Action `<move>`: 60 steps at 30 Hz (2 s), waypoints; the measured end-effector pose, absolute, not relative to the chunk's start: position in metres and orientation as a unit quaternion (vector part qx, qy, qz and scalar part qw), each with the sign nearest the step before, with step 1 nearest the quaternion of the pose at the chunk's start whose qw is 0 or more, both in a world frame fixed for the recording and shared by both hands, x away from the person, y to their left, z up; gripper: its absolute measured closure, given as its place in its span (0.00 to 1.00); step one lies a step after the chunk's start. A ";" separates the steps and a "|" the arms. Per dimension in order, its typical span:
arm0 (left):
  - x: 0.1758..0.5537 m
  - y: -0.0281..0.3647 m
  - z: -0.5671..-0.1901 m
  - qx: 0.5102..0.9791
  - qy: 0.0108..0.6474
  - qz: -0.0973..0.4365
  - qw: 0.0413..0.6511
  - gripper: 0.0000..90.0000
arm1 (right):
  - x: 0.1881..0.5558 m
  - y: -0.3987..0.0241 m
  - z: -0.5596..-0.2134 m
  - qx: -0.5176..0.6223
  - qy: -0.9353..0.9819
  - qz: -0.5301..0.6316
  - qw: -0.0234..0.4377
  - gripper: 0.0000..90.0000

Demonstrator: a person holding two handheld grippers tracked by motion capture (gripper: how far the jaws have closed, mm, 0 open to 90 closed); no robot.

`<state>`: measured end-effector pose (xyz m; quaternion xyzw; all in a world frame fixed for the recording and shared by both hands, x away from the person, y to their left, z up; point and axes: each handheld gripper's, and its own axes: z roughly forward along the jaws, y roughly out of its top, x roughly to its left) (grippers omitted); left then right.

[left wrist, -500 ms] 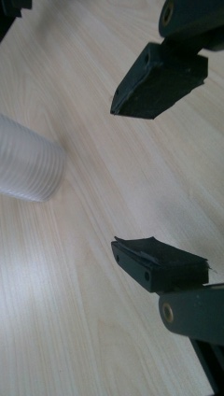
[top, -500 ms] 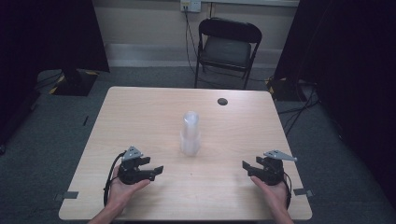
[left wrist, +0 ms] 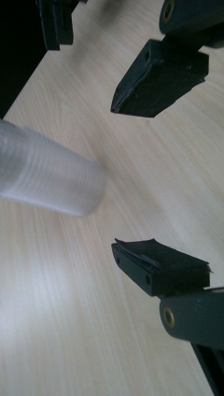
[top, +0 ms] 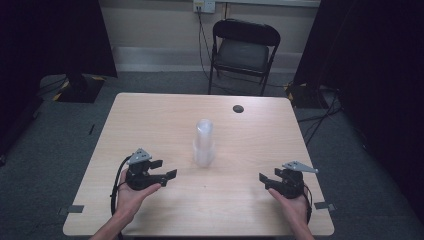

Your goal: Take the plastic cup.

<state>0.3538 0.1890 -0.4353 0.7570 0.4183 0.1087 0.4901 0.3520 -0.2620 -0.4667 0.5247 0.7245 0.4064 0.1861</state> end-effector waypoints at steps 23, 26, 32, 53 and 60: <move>0.387 0.149 -0.389 0.776 0.344 0.149 0.508 0.22 | 0.341 -0.247 -0.458 0.478 0.751 0.424 0.164 0.28; 0.392 0.142 -0.380 0.775 0.337 0.156 0.511 0.21 | 0.340 -0.247 -0.458 0.476 0.753 0.426 0.158 0.26; 0.408 0.134 -0.375 0.775 0.327 0.158 0.516 0.17 | 0.341 -0.245 -0.458 0.471 0.756 0.429 0.150 0.24; 0.441 0.098 -0.385 0.781 0.321 0.170 0.507 0.22 | 0.340 -0.239 -0.464 0.464 0.768 0.421 0.136 0.23; 0.450 0.089 -0.397 0.790 0.318 0.166 0.497 0.21 | 0.335 -0.243 -0.464 0.470 0.762 0.423 0.141 0.23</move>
